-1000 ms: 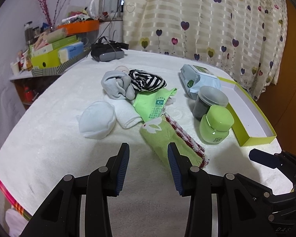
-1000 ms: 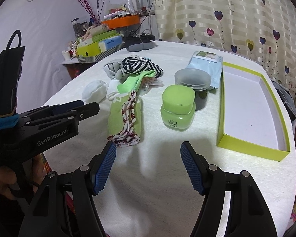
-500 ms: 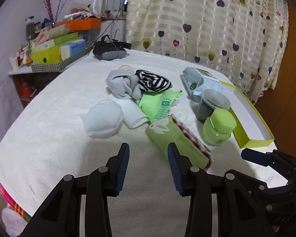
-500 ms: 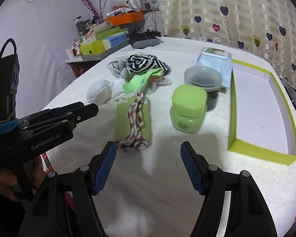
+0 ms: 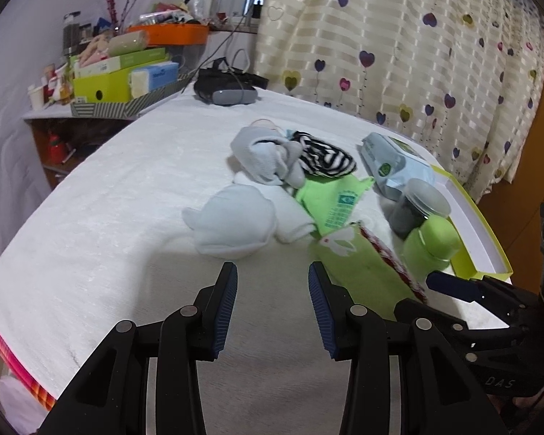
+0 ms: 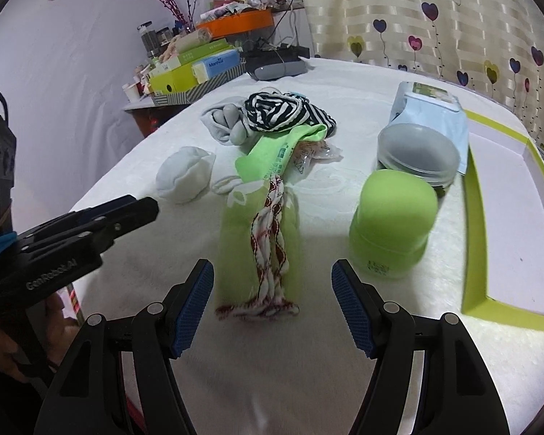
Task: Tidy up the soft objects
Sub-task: 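Grasp the green towel with the right gripper while the left approaches the sock ball, then close the left gripper on the white sock ball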
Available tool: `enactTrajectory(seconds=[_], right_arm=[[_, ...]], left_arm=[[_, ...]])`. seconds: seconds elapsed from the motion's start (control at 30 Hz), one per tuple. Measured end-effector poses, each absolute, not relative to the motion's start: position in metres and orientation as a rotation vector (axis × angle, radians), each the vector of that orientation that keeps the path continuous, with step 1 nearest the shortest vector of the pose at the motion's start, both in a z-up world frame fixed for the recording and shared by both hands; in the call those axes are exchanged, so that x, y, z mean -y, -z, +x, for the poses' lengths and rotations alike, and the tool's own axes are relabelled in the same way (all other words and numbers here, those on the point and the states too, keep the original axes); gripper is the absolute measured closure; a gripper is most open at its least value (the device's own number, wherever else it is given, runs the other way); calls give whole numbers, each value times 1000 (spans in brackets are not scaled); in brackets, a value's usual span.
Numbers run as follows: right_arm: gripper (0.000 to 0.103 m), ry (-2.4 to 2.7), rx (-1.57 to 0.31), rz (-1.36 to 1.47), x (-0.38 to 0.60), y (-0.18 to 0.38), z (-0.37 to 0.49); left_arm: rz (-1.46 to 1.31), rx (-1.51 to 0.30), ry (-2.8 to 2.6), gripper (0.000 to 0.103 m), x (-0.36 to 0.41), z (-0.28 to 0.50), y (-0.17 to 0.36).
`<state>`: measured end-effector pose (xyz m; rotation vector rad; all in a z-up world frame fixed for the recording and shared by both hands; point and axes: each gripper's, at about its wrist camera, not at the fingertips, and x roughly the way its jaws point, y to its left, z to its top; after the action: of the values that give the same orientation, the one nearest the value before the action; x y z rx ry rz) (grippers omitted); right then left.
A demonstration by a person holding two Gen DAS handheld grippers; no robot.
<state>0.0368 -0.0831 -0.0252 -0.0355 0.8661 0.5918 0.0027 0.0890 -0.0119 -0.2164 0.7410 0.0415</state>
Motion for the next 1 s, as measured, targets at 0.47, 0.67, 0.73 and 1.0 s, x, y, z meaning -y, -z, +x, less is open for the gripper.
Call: enactTrajectory(seconds=[0.47, 0.67, 0.73, 1.0], right_arm=[[60, -607, -899, -72, 61, 37, 49], [61, -603, -900, -64, 62, 35, 49], [61, -602, -900, -65, 62, 34, 49], [61, -602, -901, -65, 62, 33, 48]], left_arm=[[-213, -734, -75, 48, -118, 32, 12], [-212, -734, -58, 47, -120, 48, 13], [-212, -748, -38, 46, -116, 55, 16], [-210, -773, -55, 46, -112, 70, 28]])
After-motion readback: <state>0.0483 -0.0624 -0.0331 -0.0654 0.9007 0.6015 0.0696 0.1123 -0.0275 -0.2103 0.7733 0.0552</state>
